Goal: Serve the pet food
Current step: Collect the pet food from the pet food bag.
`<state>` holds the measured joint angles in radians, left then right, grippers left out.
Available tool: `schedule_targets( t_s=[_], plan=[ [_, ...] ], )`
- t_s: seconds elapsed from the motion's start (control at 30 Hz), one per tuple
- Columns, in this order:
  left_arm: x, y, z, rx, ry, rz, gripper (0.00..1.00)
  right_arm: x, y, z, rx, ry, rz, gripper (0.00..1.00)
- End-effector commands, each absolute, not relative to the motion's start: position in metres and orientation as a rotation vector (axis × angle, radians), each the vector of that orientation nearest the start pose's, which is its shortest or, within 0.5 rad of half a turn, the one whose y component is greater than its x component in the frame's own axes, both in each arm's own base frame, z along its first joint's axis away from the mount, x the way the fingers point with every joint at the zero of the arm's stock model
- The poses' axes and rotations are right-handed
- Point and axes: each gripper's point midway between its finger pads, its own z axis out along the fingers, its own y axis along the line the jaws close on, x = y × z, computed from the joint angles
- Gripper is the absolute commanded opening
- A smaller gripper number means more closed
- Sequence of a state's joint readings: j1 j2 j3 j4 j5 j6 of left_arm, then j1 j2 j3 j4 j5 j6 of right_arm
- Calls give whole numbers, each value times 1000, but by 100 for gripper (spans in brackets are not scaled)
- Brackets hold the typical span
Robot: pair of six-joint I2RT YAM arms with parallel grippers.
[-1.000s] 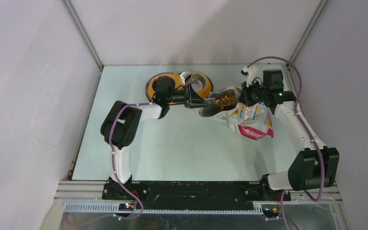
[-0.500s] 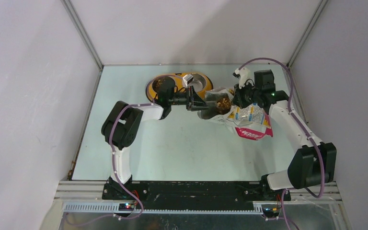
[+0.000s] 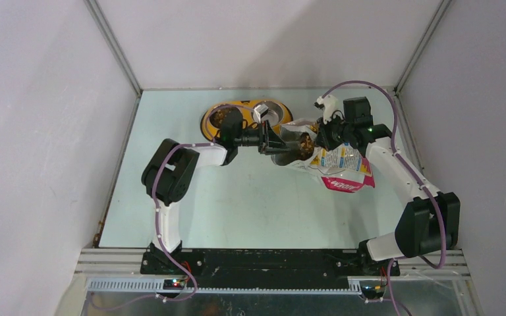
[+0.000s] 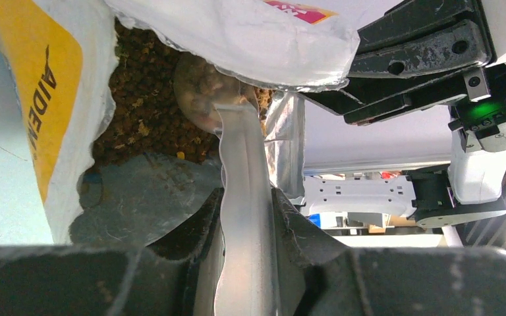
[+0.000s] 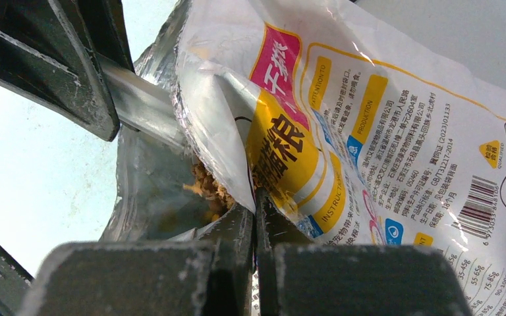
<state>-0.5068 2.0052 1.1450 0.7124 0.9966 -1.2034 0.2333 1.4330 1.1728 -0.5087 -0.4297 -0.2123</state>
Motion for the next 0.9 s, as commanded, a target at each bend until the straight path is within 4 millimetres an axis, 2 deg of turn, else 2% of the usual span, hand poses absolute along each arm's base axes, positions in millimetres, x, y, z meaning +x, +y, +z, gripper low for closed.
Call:
schedule_targets(
  t_s=[0.0, 0.27, 0.6, 0.87],
  plan=[
    [334, -384, 193, 287, 2054, -1967, 0, 353, 157, 167, -724, 2208, 525, 0],
    [331, -388, 194, 296, 2052, -1984, 0, 352, 163, 161, -749, 2217, 518, 0],
    [330, -388, 198, 307, 2038, -1994, 0, 354, 162, 159, -751, 2222, 495, 0],
    [336, -369, 200, 298, 2041, -1962, 0, 360, 136, 170, -682, 2210, 465, 0]
  ],
)
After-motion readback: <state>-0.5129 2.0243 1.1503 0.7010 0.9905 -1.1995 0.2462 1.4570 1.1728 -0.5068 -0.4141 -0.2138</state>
